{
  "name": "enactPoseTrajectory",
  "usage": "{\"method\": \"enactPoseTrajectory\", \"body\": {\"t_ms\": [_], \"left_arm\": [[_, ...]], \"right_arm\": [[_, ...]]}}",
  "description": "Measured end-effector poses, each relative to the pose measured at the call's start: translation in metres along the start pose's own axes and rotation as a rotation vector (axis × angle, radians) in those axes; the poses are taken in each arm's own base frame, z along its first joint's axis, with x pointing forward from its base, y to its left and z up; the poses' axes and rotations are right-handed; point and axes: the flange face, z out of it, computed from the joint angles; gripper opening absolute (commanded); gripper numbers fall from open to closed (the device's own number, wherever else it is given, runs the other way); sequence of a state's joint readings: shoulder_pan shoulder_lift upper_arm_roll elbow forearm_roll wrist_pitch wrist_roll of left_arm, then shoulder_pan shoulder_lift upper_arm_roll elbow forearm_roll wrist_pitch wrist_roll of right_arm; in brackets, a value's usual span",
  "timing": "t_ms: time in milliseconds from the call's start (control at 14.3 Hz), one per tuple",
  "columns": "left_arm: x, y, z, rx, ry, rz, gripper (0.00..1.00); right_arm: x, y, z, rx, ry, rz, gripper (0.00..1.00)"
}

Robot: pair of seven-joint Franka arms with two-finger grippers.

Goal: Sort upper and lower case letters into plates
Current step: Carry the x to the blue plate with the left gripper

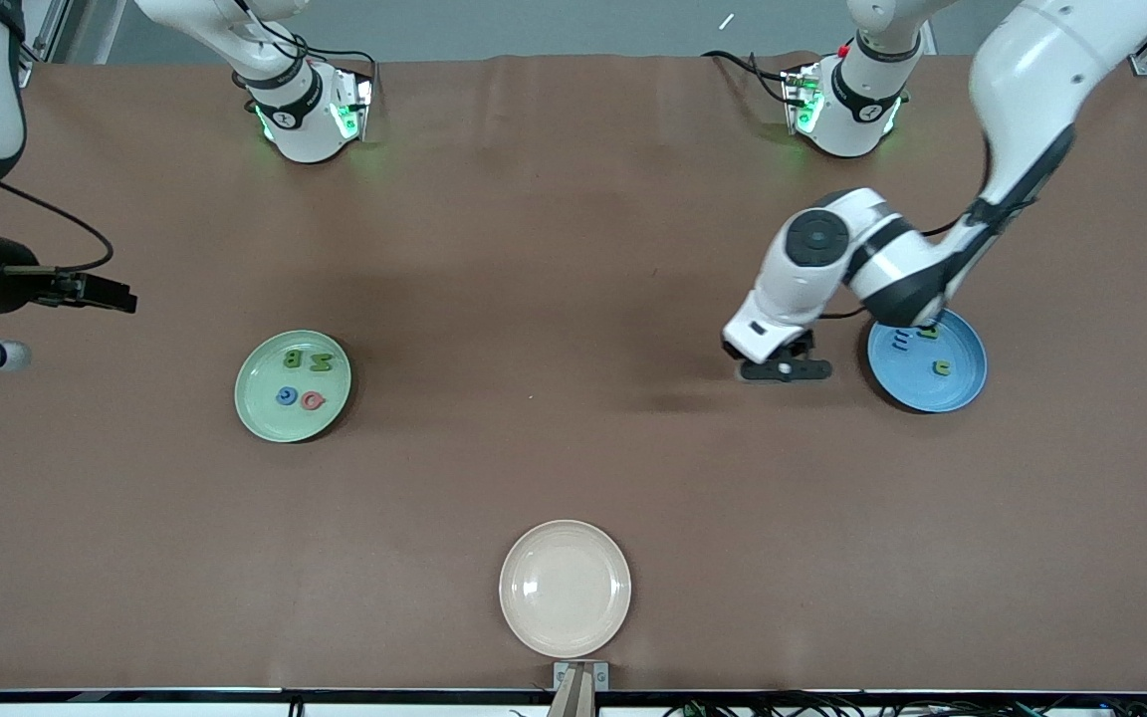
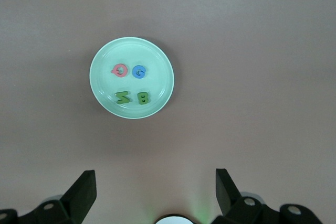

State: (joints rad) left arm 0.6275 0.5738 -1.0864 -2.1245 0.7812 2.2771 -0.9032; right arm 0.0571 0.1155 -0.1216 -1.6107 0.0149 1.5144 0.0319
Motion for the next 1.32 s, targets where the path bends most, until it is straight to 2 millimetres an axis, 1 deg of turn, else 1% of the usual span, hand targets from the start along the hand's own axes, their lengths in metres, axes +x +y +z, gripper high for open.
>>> {"method": "enactPoseTrajectory", "body": {"t_ms": [70, 139, 279, 348, 488, 767, 976, 1115, 1324], "left_arm": [[0.006, -0.022, -0.006, 0.000, -0.003, 0.011, 0.10], [0.010, -0.045, -0.008, 0.000, -0.009, 0.028, 0.10], [0.012, -0.091, -0.002, 0.000, -0.028, 0.060, 0.10], [0.012, -0.111, 0.002, 0.001, -0.040, 0.078, 0.10], [0.010, -0.141, 0.009, 0.000, -0.056, 0.111, 0.10], [0.009, -0.189, 0.018, -0.001, -0.077, 0.176, 0.10], [0.005, -0.234, 0.041, 0.030, -0.105, 0.213, 0.10], [0.002, -0.249, 0.055, 0.044, -0.113, 0.226, 0.11], [0.001, -0.253, 0.068, 0.038, -0.116, 0.243, 0.11]], "right_arm": [[-0.002, 0.003, 0.003, 0.004, 0.005, 0.003, 1.00], [-0.003, 0.006, 0.005, 0.008, 0.005, 0.006, 1.00], [-0.004, 0.005, 0.007, 0.013, 0.006, 0.000, 1.00], [-0.004, 0.002, 0.007, 0.012, 0.009, -0.006, 1.00], [-0.005, -0.002, 0.006, 0.009, 0.013, -0.015, 1.00], [-0.006, -0.008, 0.004, -0.005, 0.023, -0.056, 1.00], [-0.006, -0.004, 0.003, -0.011, 0.024, -0.060, 1.00], [-0.006, -0.002, 0.003, -0.011, 0.024, -0.061, 1.00], [-0.006, -0.001, 0.003, -0.011, 0.024, -0.060, 1.00]]}}
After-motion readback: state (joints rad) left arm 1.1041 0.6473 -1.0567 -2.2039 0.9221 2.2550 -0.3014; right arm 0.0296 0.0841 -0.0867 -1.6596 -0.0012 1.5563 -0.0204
